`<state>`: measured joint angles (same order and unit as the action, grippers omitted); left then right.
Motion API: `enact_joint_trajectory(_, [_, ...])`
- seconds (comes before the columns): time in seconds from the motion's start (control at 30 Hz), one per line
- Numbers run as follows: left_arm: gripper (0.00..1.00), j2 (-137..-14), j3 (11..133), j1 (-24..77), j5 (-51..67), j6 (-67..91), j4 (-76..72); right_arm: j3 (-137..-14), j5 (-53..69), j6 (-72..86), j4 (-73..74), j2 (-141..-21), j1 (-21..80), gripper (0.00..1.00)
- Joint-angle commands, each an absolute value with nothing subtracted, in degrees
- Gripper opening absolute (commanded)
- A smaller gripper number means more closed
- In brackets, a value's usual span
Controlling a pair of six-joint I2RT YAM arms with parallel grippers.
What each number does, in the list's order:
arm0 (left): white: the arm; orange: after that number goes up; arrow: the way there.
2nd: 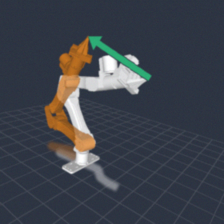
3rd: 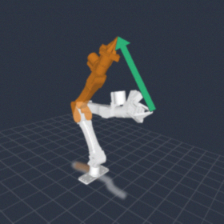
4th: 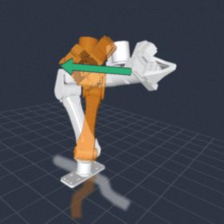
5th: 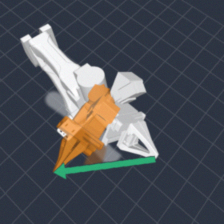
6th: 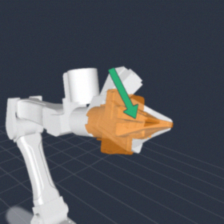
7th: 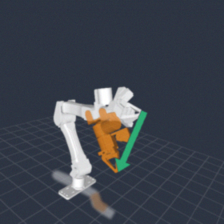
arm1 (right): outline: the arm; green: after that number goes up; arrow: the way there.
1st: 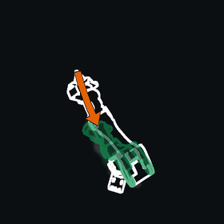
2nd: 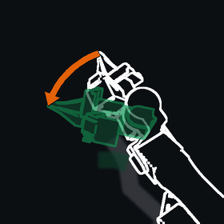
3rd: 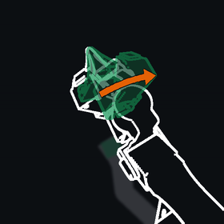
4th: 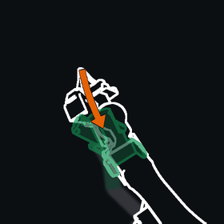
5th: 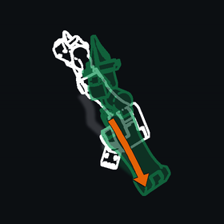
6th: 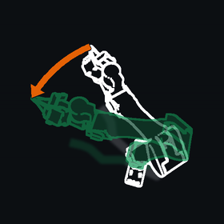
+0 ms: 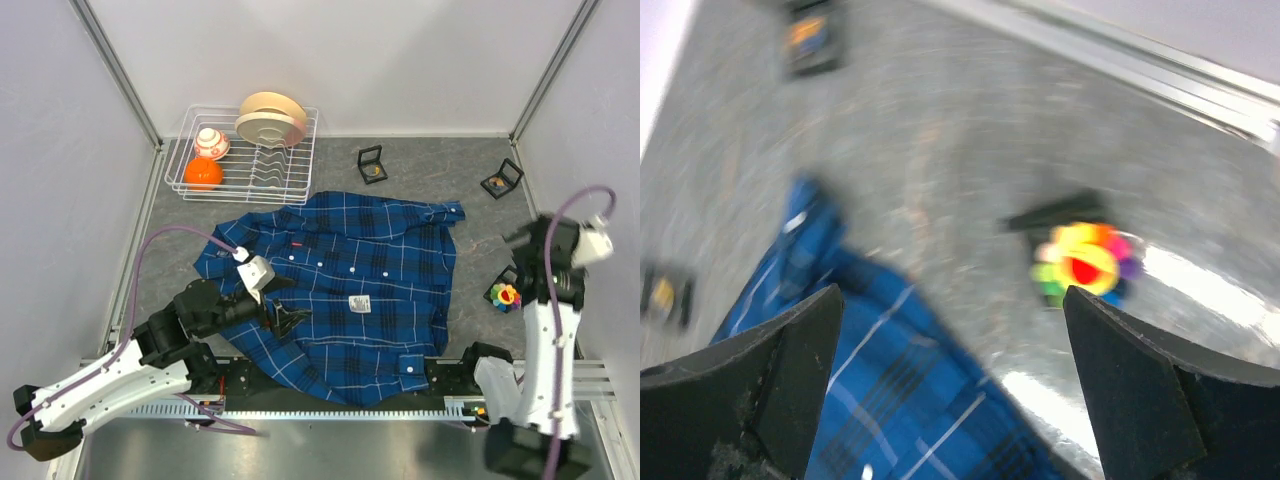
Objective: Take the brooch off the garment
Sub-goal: Reset both arms
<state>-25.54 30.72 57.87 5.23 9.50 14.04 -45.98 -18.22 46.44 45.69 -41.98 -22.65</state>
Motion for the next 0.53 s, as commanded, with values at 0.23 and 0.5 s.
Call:
enact_joint_trajectory(0.23, [0.88, -31.9, 44.02, 57.39, -10.17, 24.86, 15.55, -81.11, -36.13, 24.63, 47.66, -71.46, 31.6, 0.98])
enact_joint_trajectory(0.5, [1.0, -28.48, 47.9, 57.31, -17.66, 27.69, 8.45, -72.6, -18.65, 16.36, 30.94, -56.35, 36.56, 0.98])
